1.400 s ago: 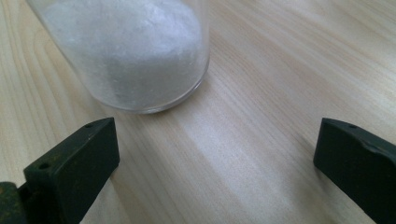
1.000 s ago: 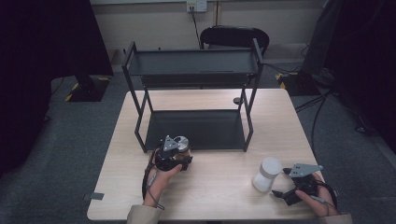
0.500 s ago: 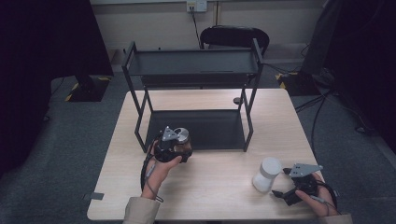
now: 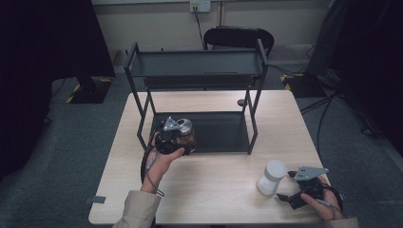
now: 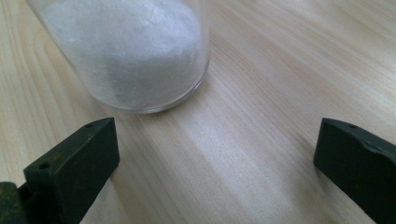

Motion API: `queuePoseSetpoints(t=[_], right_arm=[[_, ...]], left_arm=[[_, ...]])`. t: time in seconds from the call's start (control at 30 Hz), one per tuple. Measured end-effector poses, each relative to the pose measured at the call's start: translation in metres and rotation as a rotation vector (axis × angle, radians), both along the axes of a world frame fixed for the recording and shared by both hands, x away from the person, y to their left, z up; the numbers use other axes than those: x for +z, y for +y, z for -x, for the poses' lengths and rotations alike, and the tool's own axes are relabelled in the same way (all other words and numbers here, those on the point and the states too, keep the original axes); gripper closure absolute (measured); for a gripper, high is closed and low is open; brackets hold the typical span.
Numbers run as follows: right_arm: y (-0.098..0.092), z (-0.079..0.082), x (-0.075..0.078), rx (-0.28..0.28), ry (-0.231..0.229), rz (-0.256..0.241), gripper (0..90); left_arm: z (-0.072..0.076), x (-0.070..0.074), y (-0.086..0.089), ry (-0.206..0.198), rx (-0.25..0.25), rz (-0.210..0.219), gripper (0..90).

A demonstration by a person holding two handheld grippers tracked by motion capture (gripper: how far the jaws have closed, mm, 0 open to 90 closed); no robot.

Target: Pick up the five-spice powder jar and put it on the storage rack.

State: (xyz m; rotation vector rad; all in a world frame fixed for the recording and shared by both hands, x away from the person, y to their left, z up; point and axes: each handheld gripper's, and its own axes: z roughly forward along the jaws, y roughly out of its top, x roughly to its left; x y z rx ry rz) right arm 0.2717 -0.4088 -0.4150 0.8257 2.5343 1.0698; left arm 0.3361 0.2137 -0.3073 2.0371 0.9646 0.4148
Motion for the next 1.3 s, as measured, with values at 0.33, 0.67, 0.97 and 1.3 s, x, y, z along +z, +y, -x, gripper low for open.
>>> queuePoseSetpoints(t=[0.33,0.67,0.97,1.3], right_arm=[[0.0,0.0,0.0,0.0,0.0,0.0,0.0],[0.0,0.0,0.0,0.0,0.0,0.0,0.0],[0.0,0.0,0.0,0.0,0.0,0.0,0.0],[0.0,0.0,0.0,-0.001,0.0,-0.001,0.0]], left_arm=[[-0.01,0.03,0.003,-0.004,-0.003,0.009,30.2],[-0.018,0.056,-0.001,-0.015,-0.004,-0.005,30.2],[-0.024,0.075,-0.005,-0.015,-0.01,-0.018,30.2],[-0.027,0.103,-0.01,-0.024,-0.005,-0.044,30.2]])
